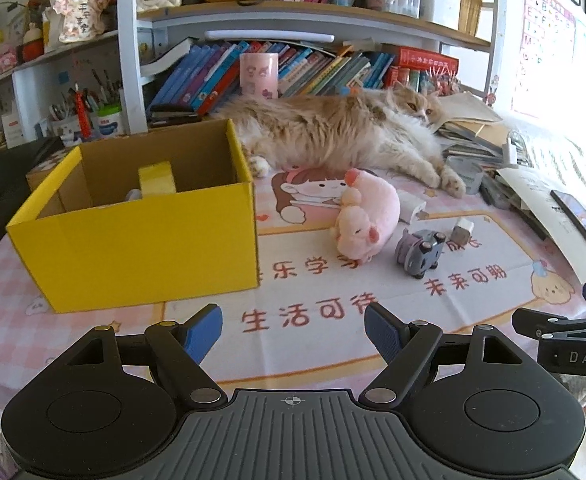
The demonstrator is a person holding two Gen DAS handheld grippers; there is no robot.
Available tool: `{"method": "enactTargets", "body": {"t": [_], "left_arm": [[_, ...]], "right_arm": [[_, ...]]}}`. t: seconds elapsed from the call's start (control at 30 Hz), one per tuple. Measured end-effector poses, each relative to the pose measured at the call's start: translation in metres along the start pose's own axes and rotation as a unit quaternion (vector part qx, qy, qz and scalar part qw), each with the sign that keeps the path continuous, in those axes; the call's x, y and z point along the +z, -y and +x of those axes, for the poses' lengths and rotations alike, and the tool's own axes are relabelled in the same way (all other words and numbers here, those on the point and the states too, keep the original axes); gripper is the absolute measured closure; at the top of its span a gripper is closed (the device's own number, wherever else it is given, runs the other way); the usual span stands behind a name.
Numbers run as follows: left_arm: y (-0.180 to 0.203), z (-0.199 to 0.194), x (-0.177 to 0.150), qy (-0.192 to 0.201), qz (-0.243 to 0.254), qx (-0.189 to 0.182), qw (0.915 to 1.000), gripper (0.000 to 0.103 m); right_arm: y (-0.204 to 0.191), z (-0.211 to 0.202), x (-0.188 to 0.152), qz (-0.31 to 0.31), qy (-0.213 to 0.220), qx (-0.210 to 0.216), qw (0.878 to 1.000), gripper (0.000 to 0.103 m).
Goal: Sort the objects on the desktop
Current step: 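Move the right tool toward the small white charger plug while the left tool approaches the grey toy car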
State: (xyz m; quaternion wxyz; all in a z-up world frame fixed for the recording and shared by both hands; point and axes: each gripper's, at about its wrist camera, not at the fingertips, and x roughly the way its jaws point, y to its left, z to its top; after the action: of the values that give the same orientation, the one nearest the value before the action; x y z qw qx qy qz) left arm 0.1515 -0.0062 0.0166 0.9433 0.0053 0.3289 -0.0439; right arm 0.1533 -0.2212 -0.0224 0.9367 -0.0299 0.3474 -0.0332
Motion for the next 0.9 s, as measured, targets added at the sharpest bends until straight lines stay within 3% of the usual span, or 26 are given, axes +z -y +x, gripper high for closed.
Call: {"method": "enactTargets", "body": {"t": [0.9], "left_arm": [[0.069,0.049,0.029,-0.012,0.004,0.060,0.9981,0.022]], "right_arm": [[0.065,0.073,0.036,-0.027,-0.020,0.090,0.995,0.006]]}}
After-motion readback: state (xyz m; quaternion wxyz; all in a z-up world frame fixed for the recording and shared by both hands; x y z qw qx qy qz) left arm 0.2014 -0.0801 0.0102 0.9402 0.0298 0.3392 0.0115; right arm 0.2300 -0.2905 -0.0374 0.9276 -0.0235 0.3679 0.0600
